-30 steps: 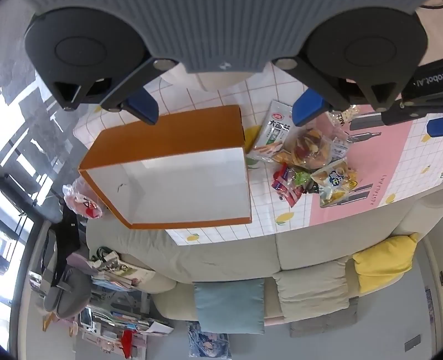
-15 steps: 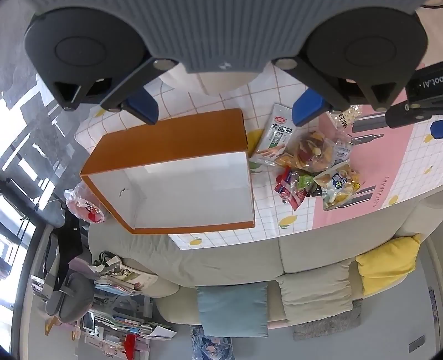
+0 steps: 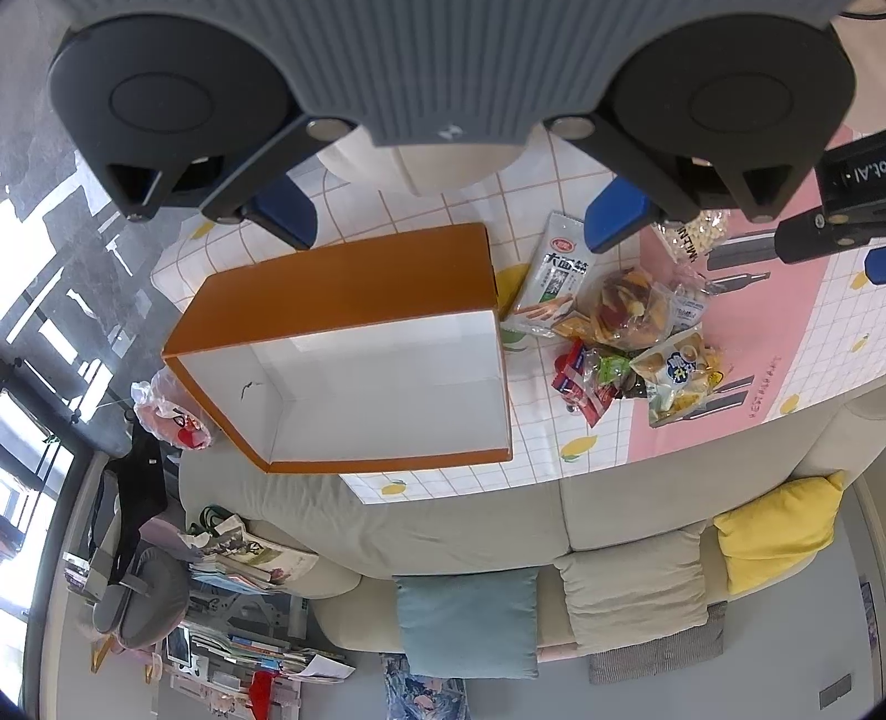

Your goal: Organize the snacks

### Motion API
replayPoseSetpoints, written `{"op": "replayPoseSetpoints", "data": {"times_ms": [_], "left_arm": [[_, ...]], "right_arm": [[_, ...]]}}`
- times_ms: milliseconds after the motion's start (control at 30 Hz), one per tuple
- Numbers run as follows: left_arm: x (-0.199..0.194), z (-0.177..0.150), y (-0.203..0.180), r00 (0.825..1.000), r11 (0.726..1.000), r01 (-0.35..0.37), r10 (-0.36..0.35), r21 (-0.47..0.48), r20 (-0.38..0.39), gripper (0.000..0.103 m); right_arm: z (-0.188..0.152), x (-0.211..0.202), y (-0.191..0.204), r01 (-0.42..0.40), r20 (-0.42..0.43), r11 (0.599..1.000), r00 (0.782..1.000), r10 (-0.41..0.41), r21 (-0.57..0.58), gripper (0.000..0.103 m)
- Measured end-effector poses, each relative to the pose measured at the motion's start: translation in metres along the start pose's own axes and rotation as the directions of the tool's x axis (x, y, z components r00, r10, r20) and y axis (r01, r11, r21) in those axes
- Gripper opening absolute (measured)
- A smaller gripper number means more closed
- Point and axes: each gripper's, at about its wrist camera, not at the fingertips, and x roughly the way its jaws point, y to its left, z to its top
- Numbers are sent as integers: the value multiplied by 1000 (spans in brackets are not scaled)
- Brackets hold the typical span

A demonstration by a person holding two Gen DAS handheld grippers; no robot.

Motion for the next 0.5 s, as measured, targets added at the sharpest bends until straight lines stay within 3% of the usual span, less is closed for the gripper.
{"op": "replayPoseSetpoints", "data": {"times_ms": [500], "left_arm": [[-2, 0, 0, 1000, 1000, 4, -4, -1, 1, 88]], "right_arm": [[-2, -1, 0, 2, -1, 1000, 1000, -2, -3, 100]]}}
